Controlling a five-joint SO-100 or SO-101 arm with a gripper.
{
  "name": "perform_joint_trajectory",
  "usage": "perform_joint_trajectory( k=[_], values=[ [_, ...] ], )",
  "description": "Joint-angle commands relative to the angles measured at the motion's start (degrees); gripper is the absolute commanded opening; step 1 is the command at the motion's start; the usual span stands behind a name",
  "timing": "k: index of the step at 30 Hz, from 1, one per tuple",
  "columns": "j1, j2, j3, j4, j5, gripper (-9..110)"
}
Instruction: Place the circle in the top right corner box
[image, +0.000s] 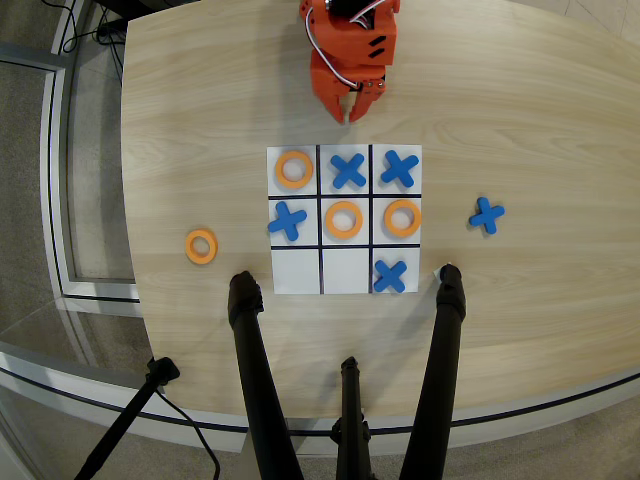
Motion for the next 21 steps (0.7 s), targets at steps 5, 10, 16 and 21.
perform_joint_trajectory(
  k=[5,10,16,21],
  values=[
    [0.88,-1.67,-0.09,2.81,-2.2,3],
    [0.88,-1.67,-0.09,2.9,-2.29,3],
    [2.46,-3.6,-2.55,4.48,-4.66,10],
    [8.0,-17.75,-19.16,6.94,-7.82,11]
  ],
)
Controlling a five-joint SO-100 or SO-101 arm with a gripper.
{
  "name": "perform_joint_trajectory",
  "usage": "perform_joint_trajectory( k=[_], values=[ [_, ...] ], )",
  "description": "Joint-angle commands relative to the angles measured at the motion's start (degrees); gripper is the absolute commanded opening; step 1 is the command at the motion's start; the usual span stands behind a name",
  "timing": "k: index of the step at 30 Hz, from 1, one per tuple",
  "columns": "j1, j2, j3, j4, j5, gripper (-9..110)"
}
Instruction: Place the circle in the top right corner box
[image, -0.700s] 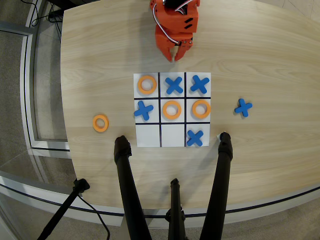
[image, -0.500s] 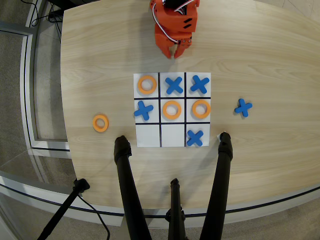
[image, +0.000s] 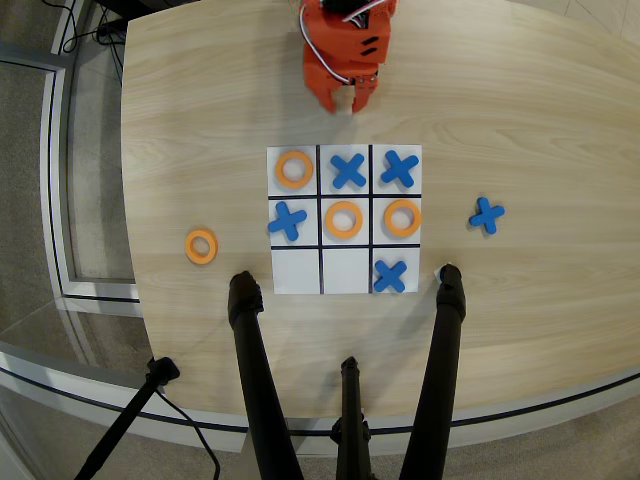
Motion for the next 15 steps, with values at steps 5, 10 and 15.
perform_joint_trajectory(
  k=[5,10,15],
  values=[
    [8.44,-28.83,-30.94,-1.41,-1.05,11],
    [13.1,-52.12,-49.22,-12.48,2.2,11],
    [17.58,-72.95,-61.7,-23.82,2.72,11]
  ],
)
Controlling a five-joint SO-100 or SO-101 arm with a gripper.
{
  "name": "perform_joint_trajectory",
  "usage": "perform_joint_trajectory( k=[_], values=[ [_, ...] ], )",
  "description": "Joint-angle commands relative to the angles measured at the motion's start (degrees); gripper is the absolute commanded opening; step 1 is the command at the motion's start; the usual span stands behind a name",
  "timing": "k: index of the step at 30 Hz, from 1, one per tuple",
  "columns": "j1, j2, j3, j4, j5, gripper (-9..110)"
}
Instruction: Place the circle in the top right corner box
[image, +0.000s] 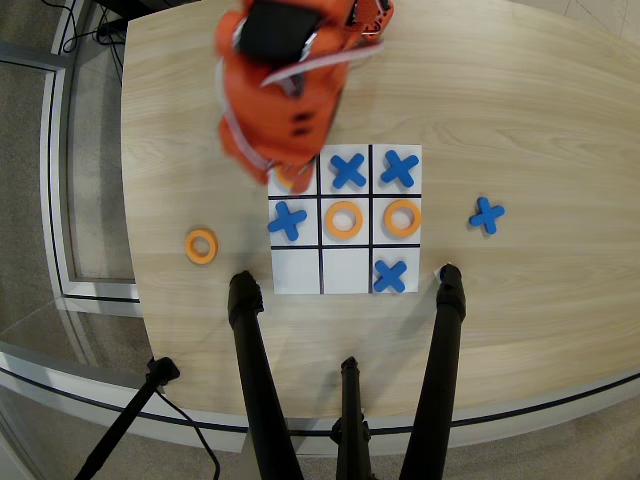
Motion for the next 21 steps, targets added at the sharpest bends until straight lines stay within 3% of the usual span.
perform_joint_trajectory(
  k=[1,9,21],
  values=[
    [2.37,-13.54,-9.84,-6.06,0.0,11],
    [6.24,-36.56,-25.93,-8.44,-4.39,13],
    [8.7,-55.02,-40.78,-9.84,-5.89,15]
  ],
)
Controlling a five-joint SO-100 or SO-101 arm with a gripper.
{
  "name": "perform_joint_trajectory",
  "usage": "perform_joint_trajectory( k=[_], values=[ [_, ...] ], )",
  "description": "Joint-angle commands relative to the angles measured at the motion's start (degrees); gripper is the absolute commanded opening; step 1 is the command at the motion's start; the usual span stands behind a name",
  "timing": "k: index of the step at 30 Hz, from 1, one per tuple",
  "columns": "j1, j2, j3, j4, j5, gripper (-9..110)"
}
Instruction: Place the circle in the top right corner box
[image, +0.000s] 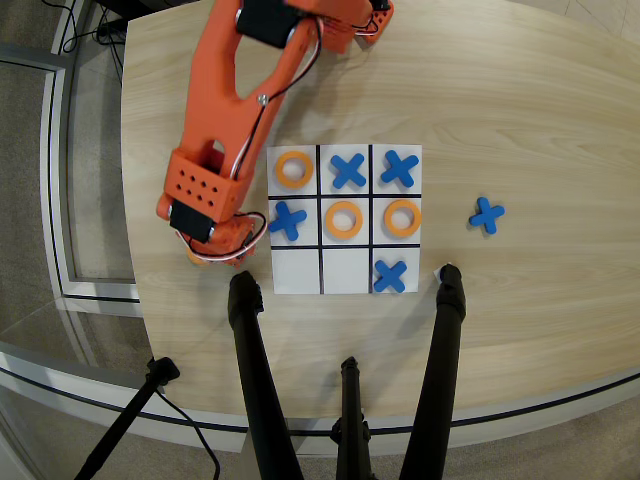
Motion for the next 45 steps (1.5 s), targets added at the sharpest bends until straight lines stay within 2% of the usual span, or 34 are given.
perform_joint_trajectory(
  k=[1,35,45],
  values=[
    [1.23,-1.85,-5.54,-0.44,-0.53,16],
    [5.19,-18.37,-22.59,-0.18,-1.05,17],
    [6.06,-18.54,-22.68,20.92,-0.35,17]
  ],
)
